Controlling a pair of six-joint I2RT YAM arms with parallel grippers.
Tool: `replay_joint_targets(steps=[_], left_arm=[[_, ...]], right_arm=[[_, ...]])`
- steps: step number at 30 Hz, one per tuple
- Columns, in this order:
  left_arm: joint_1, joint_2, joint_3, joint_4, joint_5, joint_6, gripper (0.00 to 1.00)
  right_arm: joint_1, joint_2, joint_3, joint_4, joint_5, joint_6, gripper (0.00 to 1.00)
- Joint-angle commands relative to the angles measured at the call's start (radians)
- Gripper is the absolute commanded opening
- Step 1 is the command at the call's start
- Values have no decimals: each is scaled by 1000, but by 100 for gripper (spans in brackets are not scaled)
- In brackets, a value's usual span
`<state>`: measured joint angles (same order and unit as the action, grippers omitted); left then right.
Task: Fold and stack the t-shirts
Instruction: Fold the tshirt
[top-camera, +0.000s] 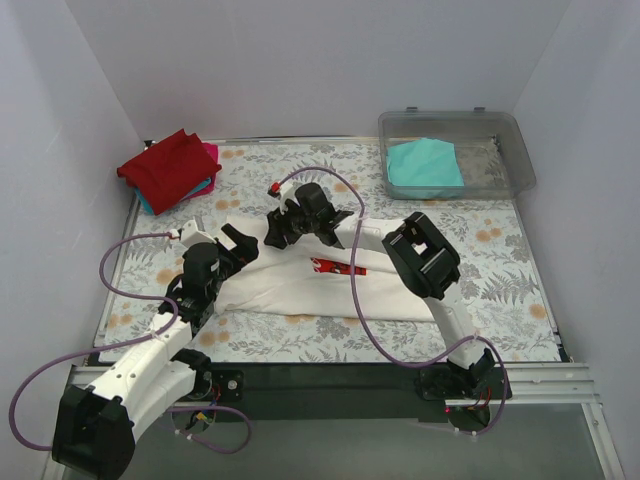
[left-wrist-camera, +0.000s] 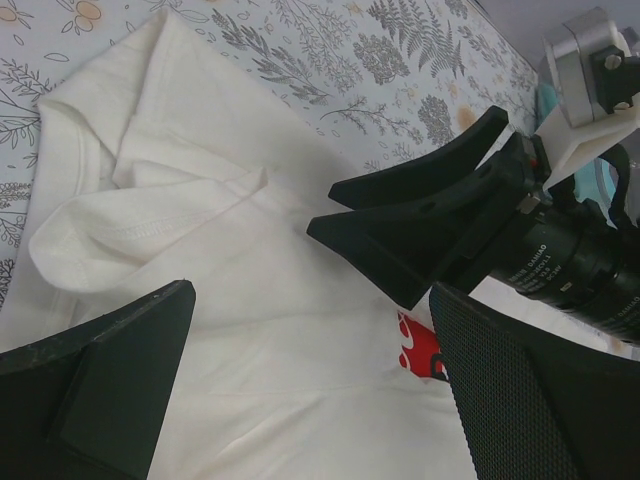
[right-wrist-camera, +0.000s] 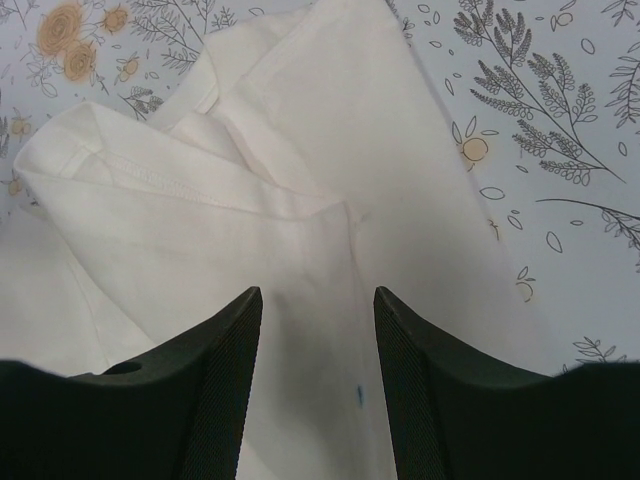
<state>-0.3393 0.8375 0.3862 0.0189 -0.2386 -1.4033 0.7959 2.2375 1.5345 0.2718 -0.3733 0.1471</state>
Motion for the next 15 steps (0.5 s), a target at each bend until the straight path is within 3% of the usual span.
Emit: replay_joint_targets(steps=[1,7,15], left_arm=[[3,-17,-7,-4,9,3,98],[3,-37,-12,-4,10,4,97],[2,-35,-15,1,13,6,98]], right_arm=[[9,28,56,37,-35,3,43],[20,68,93,37,-44,5,40],[32,60,93,37,-33,-7,21]])
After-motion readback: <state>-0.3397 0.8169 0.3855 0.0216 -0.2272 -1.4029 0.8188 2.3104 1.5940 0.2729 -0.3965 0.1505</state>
